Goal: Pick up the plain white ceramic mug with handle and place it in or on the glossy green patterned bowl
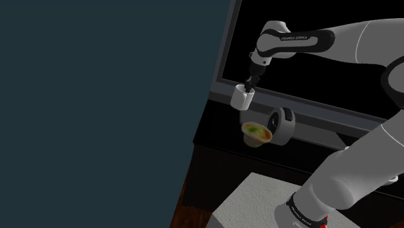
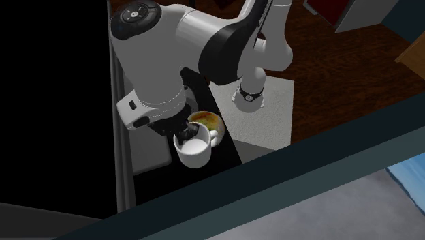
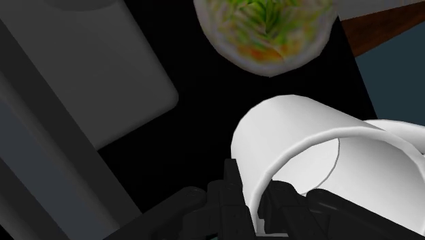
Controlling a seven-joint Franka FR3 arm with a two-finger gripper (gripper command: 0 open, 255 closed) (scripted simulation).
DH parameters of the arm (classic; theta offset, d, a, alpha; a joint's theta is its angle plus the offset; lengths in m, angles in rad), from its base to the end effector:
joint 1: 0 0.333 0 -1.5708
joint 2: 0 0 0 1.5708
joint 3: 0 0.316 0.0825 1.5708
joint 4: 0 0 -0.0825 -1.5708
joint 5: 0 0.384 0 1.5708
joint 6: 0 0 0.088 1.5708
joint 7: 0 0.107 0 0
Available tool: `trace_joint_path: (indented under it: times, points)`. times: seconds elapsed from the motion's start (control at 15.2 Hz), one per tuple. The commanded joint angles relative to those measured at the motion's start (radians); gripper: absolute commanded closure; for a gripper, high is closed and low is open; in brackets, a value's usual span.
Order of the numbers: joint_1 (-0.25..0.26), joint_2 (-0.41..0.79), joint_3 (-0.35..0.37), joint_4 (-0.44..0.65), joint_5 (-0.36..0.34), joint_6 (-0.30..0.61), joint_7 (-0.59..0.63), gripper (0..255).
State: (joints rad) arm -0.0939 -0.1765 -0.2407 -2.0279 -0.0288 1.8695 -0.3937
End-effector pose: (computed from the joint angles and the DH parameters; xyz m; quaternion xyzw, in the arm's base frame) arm 0.4775 -0.1749 0.5234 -0.9993 -0.0354 -0.0087 0.0043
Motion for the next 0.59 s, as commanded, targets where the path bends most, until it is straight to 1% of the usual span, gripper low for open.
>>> trace_joint_path:
  times: [0.0, 0.26, 0.53]
  points:
    - [-0.01, -0.084, -0.003, -0.074, -0.021, -0.008, -0.003, 255]
    - [-0.036, -0.237, -0.009, -0.196, -0.059, -0.035, -0.014, 255]
    - [-0.069, -0.39, -0.017, -0.299, -0.096, -0.082, -0.033, 255]
